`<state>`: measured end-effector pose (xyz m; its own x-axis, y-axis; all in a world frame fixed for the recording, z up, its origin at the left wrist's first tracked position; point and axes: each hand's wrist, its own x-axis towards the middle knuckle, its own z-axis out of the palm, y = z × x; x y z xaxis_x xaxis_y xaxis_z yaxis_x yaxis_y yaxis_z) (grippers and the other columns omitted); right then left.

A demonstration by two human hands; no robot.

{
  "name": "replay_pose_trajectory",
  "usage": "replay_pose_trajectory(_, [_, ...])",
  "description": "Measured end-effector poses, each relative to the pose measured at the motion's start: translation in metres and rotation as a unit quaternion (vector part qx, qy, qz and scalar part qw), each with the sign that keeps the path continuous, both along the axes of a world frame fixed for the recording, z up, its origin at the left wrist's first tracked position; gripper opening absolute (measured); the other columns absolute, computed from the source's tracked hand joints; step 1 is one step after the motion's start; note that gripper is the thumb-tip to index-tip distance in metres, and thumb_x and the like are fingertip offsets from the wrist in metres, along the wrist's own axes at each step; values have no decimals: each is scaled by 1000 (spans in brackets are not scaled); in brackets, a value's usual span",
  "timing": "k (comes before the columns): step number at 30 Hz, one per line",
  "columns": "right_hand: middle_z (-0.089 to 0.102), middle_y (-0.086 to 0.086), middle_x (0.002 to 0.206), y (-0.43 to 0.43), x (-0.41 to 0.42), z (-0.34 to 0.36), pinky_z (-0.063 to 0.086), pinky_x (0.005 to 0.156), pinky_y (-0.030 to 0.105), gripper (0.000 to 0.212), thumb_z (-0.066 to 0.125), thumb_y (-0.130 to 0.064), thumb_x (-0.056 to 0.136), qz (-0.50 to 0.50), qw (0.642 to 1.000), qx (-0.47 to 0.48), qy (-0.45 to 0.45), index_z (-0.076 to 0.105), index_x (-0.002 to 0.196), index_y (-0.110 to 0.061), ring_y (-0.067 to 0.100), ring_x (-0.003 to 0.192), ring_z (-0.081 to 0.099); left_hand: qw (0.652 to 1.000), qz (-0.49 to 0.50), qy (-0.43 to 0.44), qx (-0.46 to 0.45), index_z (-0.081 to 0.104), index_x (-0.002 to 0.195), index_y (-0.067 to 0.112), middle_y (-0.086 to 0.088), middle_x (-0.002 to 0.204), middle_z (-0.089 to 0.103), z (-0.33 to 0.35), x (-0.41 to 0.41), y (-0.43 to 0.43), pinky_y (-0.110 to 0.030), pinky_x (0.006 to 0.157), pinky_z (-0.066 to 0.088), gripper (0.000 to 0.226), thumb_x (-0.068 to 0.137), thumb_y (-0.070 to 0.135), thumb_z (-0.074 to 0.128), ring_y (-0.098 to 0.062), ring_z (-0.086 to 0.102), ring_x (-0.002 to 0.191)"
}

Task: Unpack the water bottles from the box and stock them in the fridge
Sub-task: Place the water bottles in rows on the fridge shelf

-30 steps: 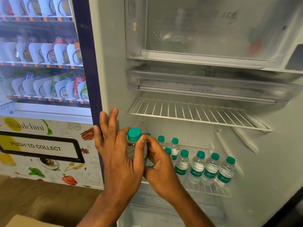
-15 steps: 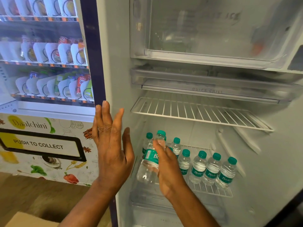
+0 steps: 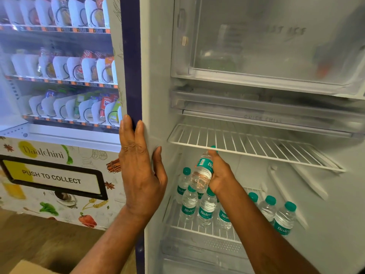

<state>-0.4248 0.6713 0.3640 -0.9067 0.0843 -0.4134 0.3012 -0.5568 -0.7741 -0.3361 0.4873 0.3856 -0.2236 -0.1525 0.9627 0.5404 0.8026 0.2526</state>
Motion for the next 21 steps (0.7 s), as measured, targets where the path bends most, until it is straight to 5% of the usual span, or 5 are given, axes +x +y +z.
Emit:
replay_pose_trajectory(4, [60,11,80,3,-26,5,58,63,40,32,70,-38,87,-25,997,-67,6,61,103,-11,24,65,61,1000,10,4,0,30,152,-14,-27,164,19,1,0,2,-50,128,22,62,100,-3,61,-41,19,157])
replay_pose_trajectory(7, [64,13,95,6,-41,9,54,88,51,37,70,-36,87,-46,994,-102,4,60,111,-10,28,80,64,1000,11,5,-2,30,152,-13,-25,164,18,1,-1,1,-49,128,23,62,99,-3,62,-40,20,157])
replay_pose_trajectory(14, [57,16,121,11,-65,15,39,105,61,39,58,-26,98,-118,987,-95,47,47,133,-14,38,113,57,1000,22,10,-4,33,151,-13,-24,164,20,-3,-4,1,-50,127,26,61,100,-1,64,-40,22,156])
replay_pose_trajectory(18, [60,12,118,15,-82,6,41,105,59,10,55,-22,98,-139,984,-101,56,56,105,-15,34,113,58,999,31,9,-7,32,151,-12,-23,164,19,-4,-5,2,-51,127,26,60,101,0,62,-40,22,156])
replay_pose_trajectory(21, [56,5,132,15,-98,-10,49,98,55,16,57,-27,97,-162,985,-54,40,56,112,-22,29,111,60,999,36,9,-9,31,151,-11,-23,164,18,-4,-6,2,-50,127,26,61,100,0,63,-39,21,157])
